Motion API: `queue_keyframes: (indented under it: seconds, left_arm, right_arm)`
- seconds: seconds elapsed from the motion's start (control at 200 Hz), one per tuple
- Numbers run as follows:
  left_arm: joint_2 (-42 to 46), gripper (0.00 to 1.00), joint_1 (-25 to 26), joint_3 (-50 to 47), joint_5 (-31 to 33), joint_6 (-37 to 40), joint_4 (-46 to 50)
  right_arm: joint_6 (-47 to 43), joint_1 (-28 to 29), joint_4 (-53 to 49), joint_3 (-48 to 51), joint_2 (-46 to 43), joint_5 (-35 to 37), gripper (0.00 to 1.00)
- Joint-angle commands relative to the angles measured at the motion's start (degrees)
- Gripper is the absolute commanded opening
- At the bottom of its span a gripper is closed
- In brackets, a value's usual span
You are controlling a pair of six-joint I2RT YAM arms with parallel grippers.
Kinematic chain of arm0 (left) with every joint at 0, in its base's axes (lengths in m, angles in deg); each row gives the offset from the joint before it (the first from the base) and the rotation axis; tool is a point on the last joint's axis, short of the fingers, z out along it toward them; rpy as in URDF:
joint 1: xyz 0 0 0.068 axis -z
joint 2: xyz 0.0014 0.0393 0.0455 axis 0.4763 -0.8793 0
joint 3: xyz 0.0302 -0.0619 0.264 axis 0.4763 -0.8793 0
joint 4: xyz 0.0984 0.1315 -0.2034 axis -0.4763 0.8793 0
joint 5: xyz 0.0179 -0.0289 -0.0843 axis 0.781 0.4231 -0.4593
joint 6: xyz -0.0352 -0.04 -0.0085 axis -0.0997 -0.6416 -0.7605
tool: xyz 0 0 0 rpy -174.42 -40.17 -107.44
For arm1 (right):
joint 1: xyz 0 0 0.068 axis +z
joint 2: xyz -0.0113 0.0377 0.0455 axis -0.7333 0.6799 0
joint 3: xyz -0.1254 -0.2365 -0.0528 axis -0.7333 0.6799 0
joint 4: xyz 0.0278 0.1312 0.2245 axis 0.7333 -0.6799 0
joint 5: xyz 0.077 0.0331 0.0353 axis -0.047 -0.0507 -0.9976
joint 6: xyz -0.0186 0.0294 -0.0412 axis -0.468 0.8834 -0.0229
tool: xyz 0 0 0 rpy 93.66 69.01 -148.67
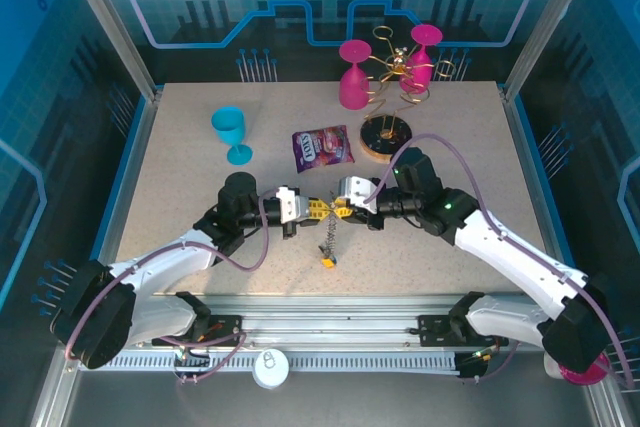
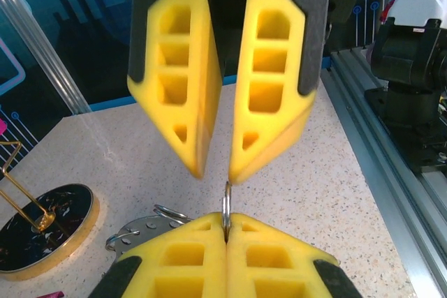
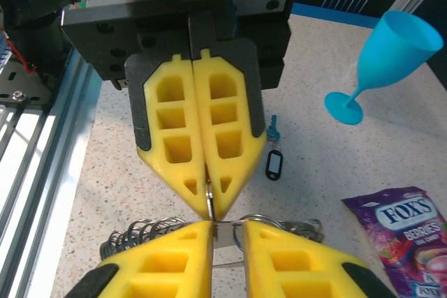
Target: Put the keys on the keyring
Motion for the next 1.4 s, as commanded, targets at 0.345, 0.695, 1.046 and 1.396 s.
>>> queue_keyframes:
  seconds: [0.345,0.695,1.046,1.396]
  left_arm:
    - [1.27,0.0,0.44,1.94,-0.28,1.57,0.22]
    - [1.18,0.0,0.4,2.04,-0.58,1.57,0.25]
    - [1.29,0.0,0.36,2.08,-0.89,1.63,0.33]
    - [0.94,0.0,0.4,2.66,-0.77,1.44,1.22]
  right_arm:
    - [-3.02,0.48,-4.33,-1.03,0.44,0.22,0.22]
    - [-2.71,1.78,-3.3,-1.41,1.74,1.88,0.25]
    - [-2.48,2.31,-1.83,-2.32,2.93,0.89,0.13]
    - [-2.07,2.62,-1.58,-3.5,4.14,-1.34,0.0]
